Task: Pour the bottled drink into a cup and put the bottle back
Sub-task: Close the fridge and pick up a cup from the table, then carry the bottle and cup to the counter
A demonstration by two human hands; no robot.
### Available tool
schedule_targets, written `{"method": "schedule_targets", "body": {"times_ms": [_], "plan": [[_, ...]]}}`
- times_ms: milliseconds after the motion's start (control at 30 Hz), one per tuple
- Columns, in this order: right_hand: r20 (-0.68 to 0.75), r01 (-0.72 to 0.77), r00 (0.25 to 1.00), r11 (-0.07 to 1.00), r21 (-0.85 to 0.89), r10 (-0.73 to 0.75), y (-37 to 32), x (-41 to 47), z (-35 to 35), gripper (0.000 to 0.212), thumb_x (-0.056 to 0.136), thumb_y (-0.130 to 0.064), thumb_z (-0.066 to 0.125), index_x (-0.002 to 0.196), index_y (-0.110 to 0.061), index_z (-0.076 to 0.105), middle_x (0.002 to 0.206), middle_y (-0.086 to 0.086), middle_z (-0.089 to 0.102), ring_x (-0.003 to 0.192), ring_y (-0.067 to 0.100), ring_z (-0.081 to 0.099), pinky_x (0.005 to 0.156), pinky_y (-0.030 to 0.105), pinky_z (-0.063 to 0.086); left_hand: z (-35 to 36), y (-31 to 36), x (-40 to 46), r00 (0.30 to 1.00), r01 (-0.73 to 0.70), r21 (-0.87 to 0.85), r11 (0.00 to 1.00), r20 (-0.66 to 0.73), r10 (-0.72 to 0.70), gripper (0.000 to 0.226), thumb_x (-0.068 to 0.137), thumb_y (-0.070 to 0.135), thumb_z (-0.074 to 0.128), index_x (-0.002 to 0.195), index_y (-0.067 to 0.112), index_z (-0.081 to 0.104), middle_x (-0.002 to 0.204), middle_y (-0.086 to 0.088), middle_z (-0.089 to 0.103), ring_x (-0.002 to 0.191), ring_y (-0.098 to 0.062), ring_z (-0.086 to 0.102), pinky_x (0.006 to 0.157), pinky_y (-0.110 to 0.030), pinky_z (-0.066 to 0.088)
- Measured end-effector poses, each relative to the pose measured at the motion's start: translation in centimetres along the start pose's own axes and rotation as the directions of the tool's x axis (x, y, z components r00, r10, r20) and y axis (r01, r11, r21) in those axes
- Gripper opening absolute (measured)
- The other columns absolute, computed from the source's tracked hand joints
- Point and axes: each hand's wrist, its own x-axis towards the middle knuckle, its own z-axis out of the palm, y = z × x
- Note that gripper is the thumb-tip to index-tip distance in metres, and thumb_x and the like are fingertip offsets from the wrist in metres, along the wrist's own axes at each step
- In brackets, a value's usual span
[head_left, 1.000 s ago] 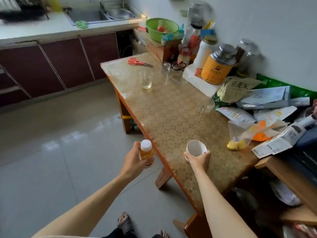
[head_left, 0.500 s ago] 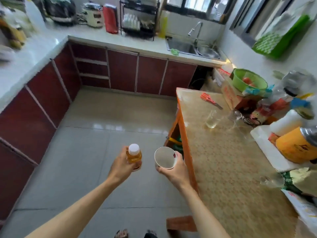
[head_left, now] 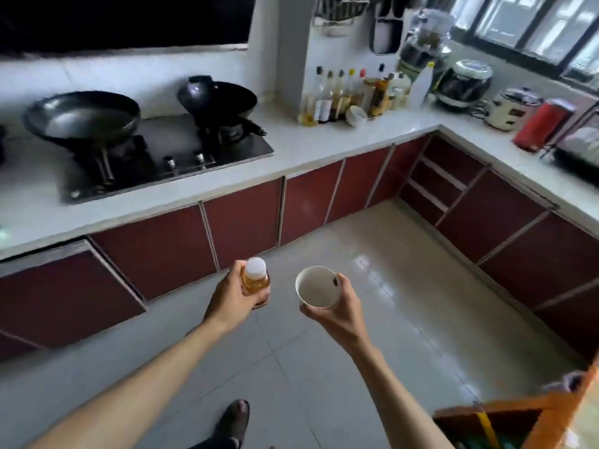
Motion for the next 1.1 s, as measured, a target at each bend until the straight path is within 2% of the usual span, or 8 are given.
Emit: {"method": "schedule_targets", "body": {"times_ms": [200,300,467,567,700,800,900,1100], "plan": [[0.303,0.197,0.933,0.980,0.022,-0.194,-7.3,0.0,9.1,0.088,0.059,-0.038,0.093,0.134,-0.025,0.048,0.121,-0.009,0.056,0.103,0.010,0.053,0.077,0.018,0.041,-10.1,-4.6,-6.3,0.933,0.132,-0.043,0.990,-0.332,-0.139,0.051,0.060,0.055,0.077,0.099,0.041,0.045,0.092,0.012,0.068,0.088,-0.017,0.069,0.084,-0.042,0.056],[0.435,0.278,0.858,0.959,0.056,-0.274,-11.4,-1.6,14.6,0.091,0.058,-0.037,0.094,0.136,-0.026,0.047,0.124,-0.008,0.056,0.108,0.013,0.054,0.083,0.023,0.041,-15.5,-7.3,-10.4,0.842,0.202,-0.043,0.978,-0.503,-0.196,0.051,0.061,0.054,0.076,0.099,0.039,0.044,0.092,0.013,0.065,0.087,-0.018,0.067,0.080,-0.039,0.054],[0.551,0.405,0.736,0.908,0.107,-0.393,-17.9,-5.6,23.3,0.096,0.057,-0.042,0.094,0.138,-0.025,0.046,0.127,-0.007,0.054,0.111,0.015,0.053,0.086,0.026,0.043,-23.5,-12.0,-16.2,0.702,0.290,-0.062,0.955,-0.664,-0.256,0.053,0.069,0.039,0.085,0.106,0.032,0.047,0.097,0.007,0.067,0.090,-0.019,0.067,0.077,-0.033,0.052],[0.582,0.453,0.686,0.882,0.129,-0.437,-21.6,-8.3,28.5,0.098,0.056,-0.045,0.094,0.139,-0.026,0.045,0.127,-0.010,0.053,0.111,0.013,0.053,0.086,0.028,0.045,-28.1,-15.0,-19.2,0.647,0.309,-0.080,0.948,-0.712,-0.272,0.058,0.071,0.037,0.086,0.112,0.030,0.046,0.101,0.004,0.068,0.091,-0.020,0.068,0.079,-0.033,0.054],[0.613,0.485,0.632,0.859,0.164,-0.474,-27.2,-13.2,36.7,0.097,0.050,-0.052,0.091,0.134,-0.033,0.047,0.126,-0.010,0.057,0.111,0.017,0.060,0.087,0.042,0.057,-36.4,-19.5,-23.7,0.580,0.321,-0.098,0.942,-0.766,-0.278,0.060,0.071,0.034,0.087,0.114,0.030,0.046,0.105,0.002,0.066,0.095,-0.021,0.067,0.083,-0.037,0.056],[0.635,0.521,0.587,0.835,0.177,-0.502,-31.2,-16.7,41.8,0.099,0.051,-0.051,0.090,0.137,-0.028,0.048,0.127,-0.008,0.058,0.112,0.015,0.057,0.090,0.034,0.052,-41.7,-22.2,-26.6,0.533,0.308,-0.099,0.946,-0.806,-0.258,0.062,0.071,0.031,0.088,0.119,0.023,0.048,0.106,0.002,0.066,0.096,-0.022,0.068,0.082,-0.037,0.056],[0.660,0.532,0.553,0.825,0.190,-0.509,-34.6,-19.4,45.8,0.095,0.053,-0.047,0.092,0.135,-0.027,0.049,0.126,-0.008,0.058,0.110,0.014,0.057,0.086,0.029,0.048,-45.7,-24.1,-28.9,0.515,0.311,-0.112,0.944,-0.815,-0.266,0.065,0.073,0.030,0.087,0.124,0.021,0.048,0.109,0.003,0.064,0.096,-0.019,0.066,0.075,-0.025,0.050],[0.711,0.571,0.468,0.794,0.210,-0.525,-40.1,-22.3,54.3,0.096,0.054,-0.048,0.090,0.137,-0.030,0.046,0.129,-0.008,0.057,0.114,0.015,0.057,0.095,0.041,0.052,-53.0,-29.1,-30.8,0.445,0.328,-0.180,0.927,-0.836,-0.320,0.071,0.072,0.036,0.087,0.129,0.022,0.047,0.115,-0.001,0.068,0.102,-0.022,0.067,0.089,-0.038,0.054]]}}
